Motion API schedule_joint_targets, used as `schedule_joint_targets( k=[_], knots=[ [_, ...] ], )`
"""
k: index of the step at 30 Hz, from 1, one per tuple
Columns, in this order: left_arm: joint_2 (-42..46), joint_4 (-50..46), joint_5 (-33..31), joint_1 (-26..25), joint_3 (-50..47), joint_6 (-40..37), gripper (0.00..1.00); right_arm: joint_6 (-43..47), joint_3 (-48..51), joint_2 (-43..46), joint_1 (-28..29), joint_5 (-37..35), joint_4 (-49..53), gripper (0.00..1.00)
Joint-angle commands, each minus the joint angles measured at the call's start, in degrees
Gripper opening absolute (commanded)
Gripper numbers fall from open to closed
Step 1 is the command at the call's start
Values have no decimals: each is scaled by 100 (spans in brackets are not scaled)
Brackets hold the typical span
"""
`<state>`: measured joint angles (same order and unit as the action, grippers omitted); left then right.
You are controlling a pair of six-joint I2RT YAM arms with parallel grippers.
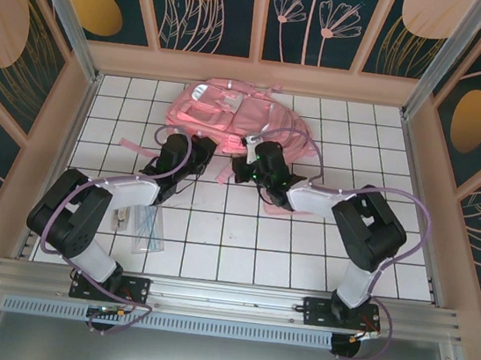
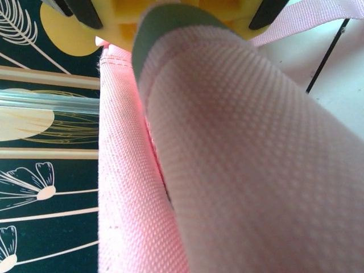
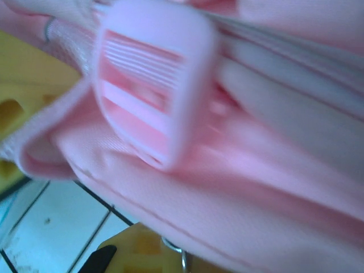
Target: Pack the student bag
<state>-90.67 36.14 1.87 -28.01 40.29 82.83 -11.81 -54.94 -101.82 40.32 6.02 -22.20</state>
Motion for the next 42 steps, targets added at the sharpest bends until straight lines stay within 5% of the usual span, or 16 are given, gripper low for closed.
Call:
schedule_joint_targets(
  k=[1,9,18,25,26,28,30,36,42],
  knots=[
    [238,148,-199,202,158,-335,0,265,193,428,-270,89,788,0],
    [295,63,-81,374,188,-576,0,666,278,805,-865,172,2235,0],
    [-195,-246,197,948,503,-1374,0,1036,-286,789,-1330,-969,3714,0],
    [-1716,-288,831,1205,1862,-1977,0,420,-638,749,-933,771,3457,0],
    [-1882,-317,961,1223,2036,-1986,15,325,-675,729,-809,1015,3292,0],
    [-2058,-407,1124,1237,2268,-1930,68,61,-808,655,-545,1305,2926,0],
    [-1993,-498,1133,1237,2252,-1906,94,-177,-965,546,-394,1511,2582,0],
    [-1078,-487,1308,1235,1206,-1500,98,-642,-1530,167,-280,2148,1909,0],
    [180,362,1218,968,-366,-438,88,-1191,-2183,-380,-268,2997,1526,0]
  ],
)
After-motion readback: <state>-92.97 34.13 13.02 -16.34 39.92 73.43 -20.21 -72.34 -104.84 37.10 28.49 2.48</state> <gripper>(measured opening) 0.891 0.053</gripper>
